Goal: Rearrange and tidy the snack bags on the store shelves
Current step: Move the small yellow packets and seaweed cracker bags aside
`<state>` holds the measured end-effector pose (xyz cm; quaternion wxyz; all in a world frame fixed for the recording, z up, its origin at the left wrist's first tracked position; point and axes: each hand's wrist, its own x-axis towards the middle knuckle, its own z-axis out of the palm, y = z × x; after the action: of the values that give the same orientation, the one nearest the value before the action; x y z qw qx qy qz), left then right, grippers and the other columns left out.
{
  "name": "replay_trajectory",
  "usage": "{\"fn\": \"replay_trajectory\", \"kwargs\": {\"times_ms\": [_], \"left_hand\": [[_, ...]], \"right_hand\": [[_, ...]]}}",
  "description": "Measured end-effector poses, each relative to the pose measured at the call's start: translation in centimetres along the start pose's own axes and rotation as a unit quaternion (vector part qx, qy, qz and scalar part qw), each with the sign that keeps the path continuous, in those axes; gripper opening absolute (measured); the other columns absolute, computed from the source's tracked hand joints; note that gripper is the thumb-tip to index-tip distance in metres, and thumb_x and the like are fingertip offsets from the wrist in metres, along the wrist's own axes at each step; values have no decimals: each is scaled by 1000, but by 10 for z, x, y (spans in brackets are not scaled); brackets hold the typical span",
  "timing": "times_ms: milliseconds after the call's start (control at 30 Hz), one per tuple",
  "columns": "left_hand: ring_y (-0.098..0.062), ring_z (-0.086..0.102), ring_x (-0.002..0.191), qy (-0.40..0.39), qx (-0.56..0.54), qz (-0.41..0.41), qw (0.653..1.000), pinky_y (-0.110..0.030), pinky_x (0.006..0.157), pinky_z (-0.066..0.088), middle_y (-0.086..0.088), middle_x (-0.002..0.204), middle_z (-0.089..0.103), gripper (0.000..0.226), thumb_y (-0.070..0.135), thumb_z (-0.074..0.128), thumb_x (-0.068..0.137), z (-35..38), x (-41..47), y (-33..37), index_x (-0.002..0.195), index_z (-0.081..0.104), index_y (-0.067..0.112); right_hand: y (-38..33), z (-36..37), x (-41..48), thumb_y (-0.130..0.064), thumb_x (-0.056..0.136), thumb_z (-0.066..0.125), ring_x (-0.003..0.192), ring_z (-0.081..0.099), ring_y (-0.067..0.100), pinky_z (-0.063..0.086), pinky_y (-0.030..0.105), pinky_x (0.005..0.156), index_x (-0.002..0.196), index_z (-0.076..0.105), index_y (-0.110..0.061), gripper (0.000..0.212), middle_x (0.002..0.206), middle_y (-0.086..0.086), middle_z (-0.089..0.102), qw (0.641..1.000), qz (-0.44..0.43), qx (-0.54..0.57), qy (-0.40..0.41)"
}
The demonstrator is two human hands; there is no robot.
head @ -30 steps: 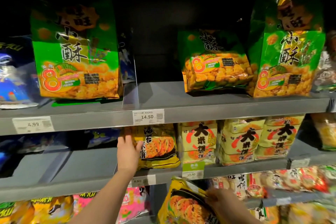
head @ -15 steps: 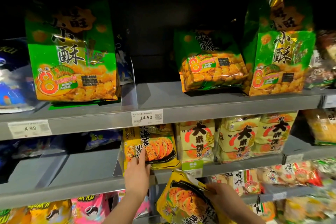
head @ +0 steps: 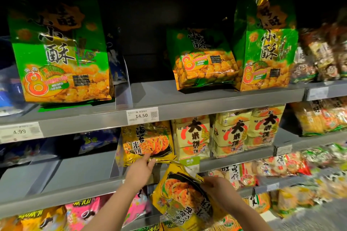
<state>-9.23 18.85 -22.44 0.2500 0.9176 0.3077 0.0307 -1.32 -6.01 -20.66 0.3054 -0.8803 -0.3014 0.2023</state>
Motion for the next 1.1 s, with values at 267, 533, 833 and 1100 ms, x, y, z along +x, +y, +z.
{"fn": "replay_trajectory", "kwargs": {"times_ms": [267,533,833,1100], "left_hand": [[1,63,72,95,-224,-68,968,-13,67,45,0,88,67,22,34,46,94,36,-90,-9,102,64,23],[-34,53,113,93,-378,-277,878,-38,99,37,-25,128,53,53,33,53,90,60,-131,-3,130,45,-2],[-43,59,106,-66,-696,-142,700,-34,57,59,-17,109,69,47,44,49,87,25,-137,52,116,56,7],[-22,64,79,87,-658,-96,741,-34,61,53,-13,114,63,52,5,65,78,-17,-82,23,125,44,12]], "right_hand": [[1,-7,-14,-23,90,57,69,61,9,43,25,64,80,70,-21,17,71,-7,68,995,10,102,-5],[-1,-17,-32,-22,86,58,88,61,35,47,37,88,95,68,-1,25,94,20,68,911,-5,405,81],[-39,30,-26,-24,91,53,87,69,22,56,36,65,123,55,-11,35,102,9,72,750,75,652,83],[-55,62,-8,-17,94,52,103,54,31,41,43,93,118,48,-5,28,124,20,55,832,119,539,-57]]}}
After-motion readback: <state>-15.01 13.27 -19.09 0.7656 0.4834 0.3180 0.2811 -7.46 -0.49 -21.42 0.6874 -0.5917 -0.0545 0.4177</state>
